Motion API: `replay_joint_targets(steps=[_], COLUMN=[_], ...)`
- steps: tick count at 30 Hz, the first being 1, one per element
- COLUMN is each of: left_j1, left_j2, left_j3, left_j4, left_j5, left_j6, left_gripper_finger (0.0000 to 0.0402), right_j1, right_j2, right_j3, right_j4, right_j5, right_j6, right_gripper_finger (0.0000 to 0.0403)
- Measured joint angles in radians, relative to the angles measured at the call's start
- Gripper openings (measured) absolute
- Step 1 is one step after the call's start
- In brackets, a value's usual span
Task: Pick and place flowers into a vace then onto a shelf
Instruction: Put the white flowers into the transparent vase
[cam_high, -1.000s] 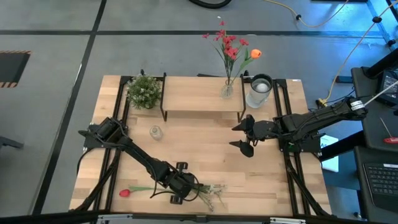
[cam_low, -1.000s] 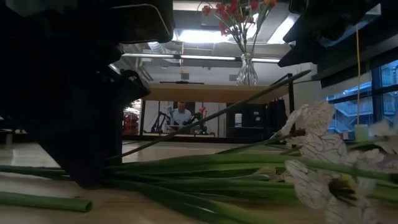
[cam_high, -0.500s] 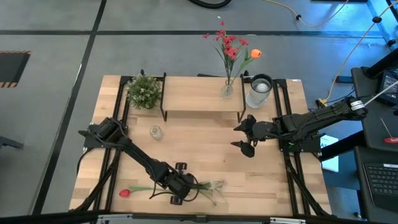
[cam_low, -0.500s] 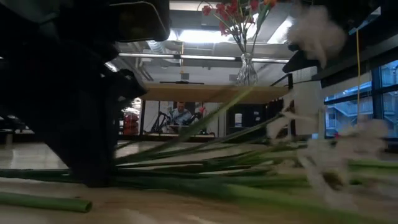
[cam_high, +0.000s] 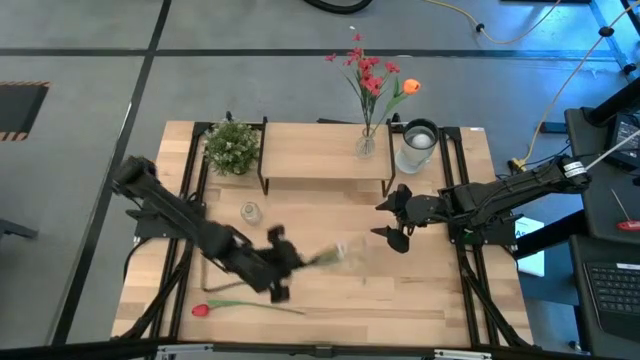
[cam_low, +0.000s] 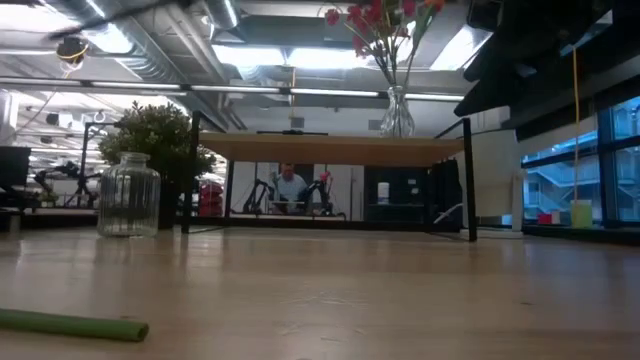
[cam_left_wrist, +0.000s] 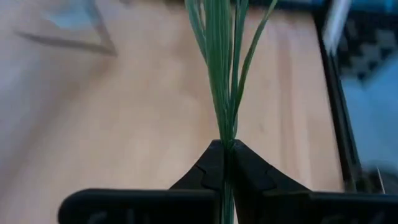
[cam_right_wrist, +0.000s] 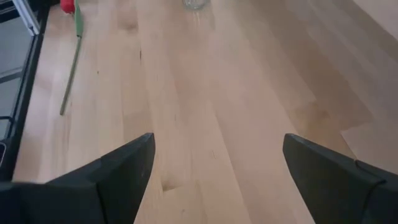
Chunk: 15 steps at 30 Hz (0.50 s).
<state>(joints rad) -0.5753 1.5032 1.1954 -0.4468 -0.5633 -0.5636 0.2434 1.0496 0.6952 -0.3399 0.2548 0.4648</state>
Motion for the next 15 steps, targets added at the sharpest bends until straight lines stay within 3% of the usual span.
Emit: replay_joint_targets(steps=[7, 15], left_j1=[-0.019, -0.018], left_j2=[-0.321, -0.572], left_j3=[-0.138, -0.411], left_j4=[0.088, 0.398], left_j5=[-0.291, -0.435], left_j6=[0.007, 0.221], left_gripper_finger=[0.0004, 0.0004], right_j1=[0.000, 0.000], right_j2=[0.000, 0.000], right_j3=[0.000, 0.000], right_j4=[0.012, 0.027], right_j5=[0.032, 0.067], right_j6=[-0.001, -0.002], right_gripper_finger=[0.0353, 0.0353])
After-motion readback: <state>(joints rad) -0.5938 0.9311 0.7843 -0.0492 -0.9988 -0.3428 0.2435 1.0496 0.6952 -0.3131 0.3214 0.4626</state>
